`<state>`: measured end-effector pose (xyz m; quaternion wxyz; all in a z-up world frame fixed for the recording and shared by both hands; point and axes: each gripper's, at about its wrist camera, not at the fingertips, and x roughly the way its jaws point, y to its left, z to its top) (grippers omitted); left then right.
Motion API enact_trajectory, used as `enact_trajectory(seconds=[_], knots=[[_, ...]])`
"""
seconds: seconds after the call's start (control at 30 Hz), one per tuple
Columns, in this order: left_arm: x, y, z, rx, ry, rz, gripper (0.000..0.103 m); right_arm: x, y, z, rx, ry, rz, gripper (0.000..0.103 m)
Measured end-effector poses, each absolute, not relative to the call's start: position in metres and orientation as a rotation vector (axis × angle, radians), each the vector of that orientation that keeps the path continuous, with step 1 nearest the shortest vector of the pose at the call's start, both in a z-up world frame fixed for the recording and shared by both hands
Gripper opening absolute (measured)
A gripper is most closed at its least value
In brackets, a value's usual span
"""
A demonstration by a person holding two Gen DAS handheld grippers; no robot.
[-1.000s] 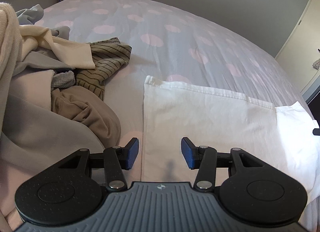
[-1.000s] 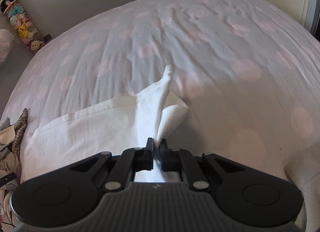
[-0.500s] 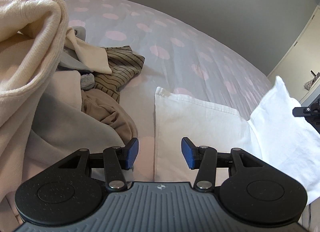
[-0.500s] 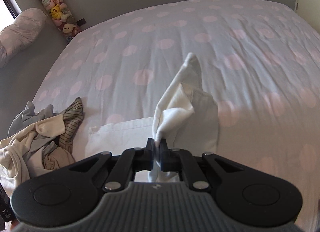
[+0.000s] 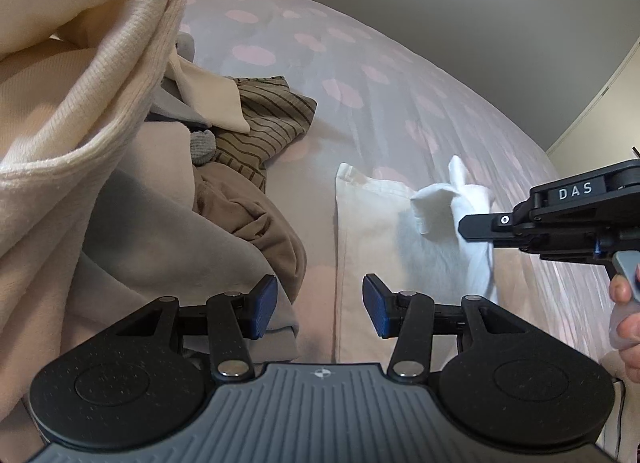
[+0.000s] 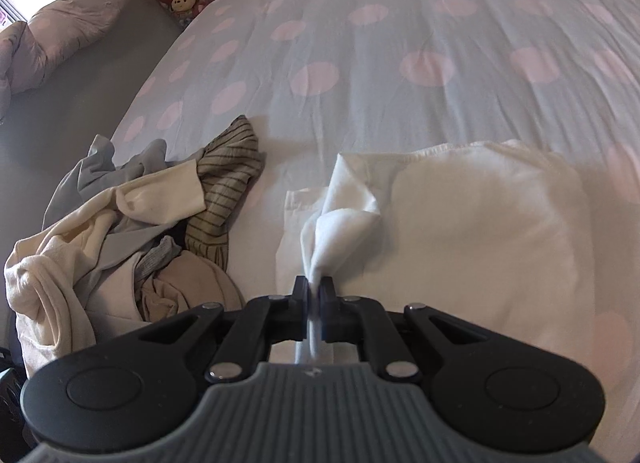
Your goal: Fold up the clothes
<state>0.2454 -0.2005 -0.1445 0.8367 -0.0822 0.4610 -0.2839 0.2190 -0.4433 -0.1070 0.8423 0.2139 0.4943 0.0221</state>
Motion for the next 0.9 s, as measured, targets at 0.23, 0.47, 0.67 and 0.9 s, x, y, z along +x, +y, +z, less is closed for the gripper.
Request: enact_trajectory(seconds=[0.23, 0.47, 0.67, 0.9], knots=[[0.244, -0.206, -0.146, -0.163, 0.984, -0.613, 0.045, 0.230, -0.428, -0.136, 0.463, 1.102, 0.117, 0.007], [0.244, -0.206, -0.149, -0.160, 0.992, -0.604, 0.045, 0.238, -0.403, -0.155, 0.445, 1.125, 0.191, 0.007], [0.246, -0.204, -0.151, -0.188, 1.002, -0.623, 0.045, 0.228, -0.411, -0.163, 0.435, 1.102, 0.178, 0.008], [0.244, -0.207, -0.148, -0.213, 1.029, -0.690, 0.045, 0.198, -0.430, -0.147, 0.427, 1.035, 0.202, 0.031]])
